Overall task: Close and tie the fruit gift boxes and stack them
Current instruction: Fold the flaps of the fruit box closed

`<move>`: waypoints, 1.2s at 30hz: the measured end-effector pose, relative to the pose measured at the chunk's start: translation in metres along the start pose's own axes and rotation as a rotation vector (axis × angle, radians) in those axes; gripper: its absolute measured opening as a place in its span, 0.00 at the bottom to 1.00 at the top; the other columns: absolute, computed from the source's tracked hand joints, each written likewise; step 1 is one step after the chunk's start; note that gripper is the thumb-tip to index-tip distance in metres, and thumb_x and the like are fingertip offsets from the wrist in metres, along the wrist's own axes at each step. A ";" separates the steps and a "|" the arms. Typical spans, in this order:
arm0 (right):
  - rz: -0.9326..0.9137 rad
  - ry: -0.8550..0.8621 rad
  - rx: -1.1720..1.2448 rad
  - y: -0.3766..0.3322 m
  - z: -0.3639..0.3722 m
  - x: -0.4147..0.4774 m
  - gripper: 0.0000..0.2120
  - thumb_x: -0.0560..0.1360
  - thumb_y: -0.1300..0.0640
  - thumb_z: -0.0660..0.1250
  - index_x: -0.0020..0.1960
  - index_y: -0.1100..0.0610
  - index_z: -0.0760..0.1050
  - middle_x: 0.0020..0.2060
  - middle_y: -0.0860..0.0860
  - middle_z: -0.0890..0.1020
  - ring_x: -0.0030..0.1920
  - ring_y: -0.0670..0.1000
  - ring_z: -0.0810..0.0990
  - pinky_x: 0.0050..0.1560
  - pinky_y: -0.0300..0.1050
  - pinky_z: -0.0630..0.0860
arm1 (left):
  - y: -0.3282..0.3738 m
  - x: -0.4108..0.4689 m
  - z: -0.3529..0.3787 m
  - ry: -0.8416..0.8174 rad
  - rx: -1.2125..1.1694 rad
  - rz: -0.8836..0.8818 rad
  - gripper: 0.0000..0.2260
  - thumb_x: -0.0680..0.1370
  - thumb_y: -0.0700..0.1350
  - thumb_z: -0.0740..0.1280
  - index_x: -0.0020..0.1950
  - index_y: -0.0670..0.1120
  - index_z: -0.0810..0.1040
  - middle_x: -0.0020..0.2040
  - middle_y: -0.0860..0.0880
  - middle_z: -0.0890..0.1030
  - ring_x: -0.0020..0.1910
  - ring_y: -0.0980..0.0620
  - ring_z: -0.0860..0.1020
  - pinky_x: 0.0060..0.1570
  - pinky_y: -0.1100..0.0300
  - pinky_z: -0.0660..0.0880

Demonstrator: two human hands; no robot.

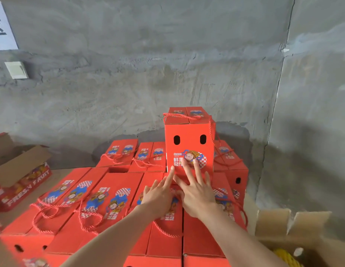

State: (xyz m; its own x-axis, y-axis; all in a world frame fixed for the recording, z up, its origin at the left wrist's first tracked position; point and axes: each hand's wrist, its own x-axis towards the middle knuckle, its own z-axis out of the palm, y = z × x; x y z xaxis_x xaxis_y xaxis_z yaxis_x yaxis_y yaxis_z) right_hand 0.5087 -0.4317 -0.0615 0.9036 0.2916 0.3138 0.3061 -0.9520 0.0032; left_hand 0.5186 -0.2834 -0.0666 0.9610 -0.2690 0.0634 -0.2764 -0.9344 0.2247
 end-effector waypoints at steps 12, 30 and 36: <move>0.072 -0.081 -0.003 -0.010 -0.004 0.011 0.35 0.76 0.56 0.60 0.77 0.41 0.48 0.72 0.48 0.25 0.71 0.59 0.24 0.72 0.63 0.52 | 0.005 -0.005 0.002 -0.016 0.115 -0.024 0.25 0.80 0.43 0.57 0.76 0.52 0.57 0.78 0.55 0.43 0.77 0.45 0.50 0.72 0.42 0.52; 0.166 -0.333 0.245 -0.075 -0.023 -0.069 0.21 0.83 0.52 0.46 0.76 0.50 0.53 0.78 0.53 0.48 0.77 0.54 0.44 0.74 0.57 0.46 | -0.019 -0.142 -0.069 0.221 -0.306 -0.204 0.18 0.83 0.50 0.53 0.71 0.47 0.68 0.60 0.43 0.79 0.58 0.45 0.76 0.58 0.55 0.69; 0.216 -0.277 0.071 -0.091 -0.029 -0.065 0.19 0.83 0.52 0.47 0.74 0.48 0.57 0.74 0.50 0.58 0.73 0.53 0.57 0.70 0.55 0.62 | -0.044 -0.217 -0.117 0.373 -0.383 -0.139 0.12 0.79 0.40 0.57 0.38 0.42 0.74 0.36 0.38 0.76 0.29 0.53 0.66 0.34 0.55 0.65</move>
State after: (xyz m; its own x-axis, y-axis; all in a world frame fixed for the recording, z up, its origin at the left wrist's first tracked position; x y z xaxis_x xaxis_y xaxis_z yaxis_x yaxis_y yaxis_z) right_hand 0.4132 -0.3664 -0.0545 0.9937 0.1079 0.0303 0.1105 -0.9884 -0.1041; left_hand 0.3227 -0.1566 0.0234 0.9430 0.0168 0.3324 -0.1937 -0.7845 0.5891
